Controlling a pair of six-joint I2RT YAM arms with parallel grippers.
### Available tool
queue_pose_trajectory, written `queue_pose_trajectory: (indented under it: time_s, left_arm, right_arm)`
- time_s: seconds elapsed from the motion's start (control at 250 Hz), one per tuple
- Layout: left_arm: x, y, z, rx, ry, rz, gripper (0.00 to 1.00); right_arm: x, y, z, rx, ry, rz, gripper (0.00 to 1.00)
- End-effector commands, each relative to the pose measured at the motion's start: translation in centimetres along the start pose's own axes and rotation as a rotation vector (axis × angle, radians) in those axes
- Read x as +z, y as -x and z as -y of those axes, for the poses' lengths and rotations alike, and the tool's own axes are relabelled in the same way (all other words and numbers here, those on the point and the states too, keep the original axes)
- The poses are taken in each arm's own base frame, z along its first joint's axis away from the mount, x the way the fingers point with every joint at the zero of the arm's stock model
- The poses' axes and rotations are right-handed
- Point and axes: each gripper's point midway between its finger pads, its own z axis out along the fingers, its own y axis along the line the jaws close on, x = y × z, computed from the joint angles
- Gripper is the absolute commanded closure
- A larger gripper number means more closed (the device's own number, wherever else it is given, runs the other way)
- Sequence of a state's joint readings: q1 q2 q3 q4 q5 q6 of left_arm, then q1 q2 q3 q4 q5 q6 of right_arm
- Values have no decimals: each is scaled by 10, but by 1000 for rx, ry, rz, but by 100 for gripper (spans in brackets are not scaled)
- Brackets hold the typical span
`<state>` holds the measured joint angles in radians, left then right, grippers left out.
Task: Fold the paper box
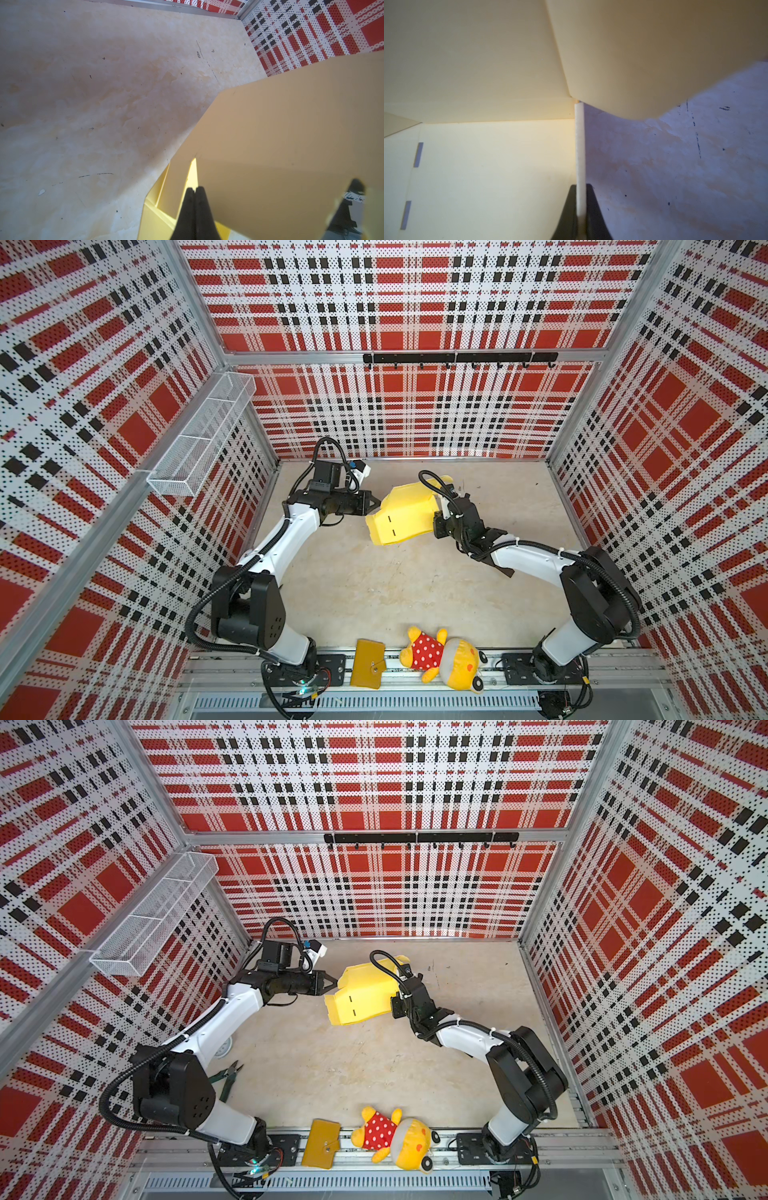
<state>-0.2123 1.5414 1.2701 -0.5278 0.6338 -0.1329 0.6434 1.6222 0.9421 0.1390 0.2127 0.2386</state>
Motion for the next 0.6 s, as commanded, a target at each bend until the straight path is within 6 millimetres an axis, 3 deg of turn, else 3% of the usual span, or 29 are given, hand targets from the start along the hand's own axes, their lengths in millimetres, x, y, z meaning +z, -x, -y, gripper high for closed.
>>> queue_pose_trajectory:
  time_s: [0.0, 0.312, 0.444, 0.596]
  left_arm:
    - [5, 1, 2, -10, 8, 3, 100]
    - [-6, 12, -29, -86, 113, 59, 100]
    - [-4, 18, -22, -86, 68, 67, 100]
    - [1, 11, -21, -73, 81, 45, 100]
  right_arm:
    - [-14, 44, 1, 51, -40, 130, 100]
    - [-14, 53, -11, 47, -27, 163, 100]
    - [-15, 52, -18, 46, -21, 170, 100]
    - [-16, 51, -22, 59, -21, 173, 100]
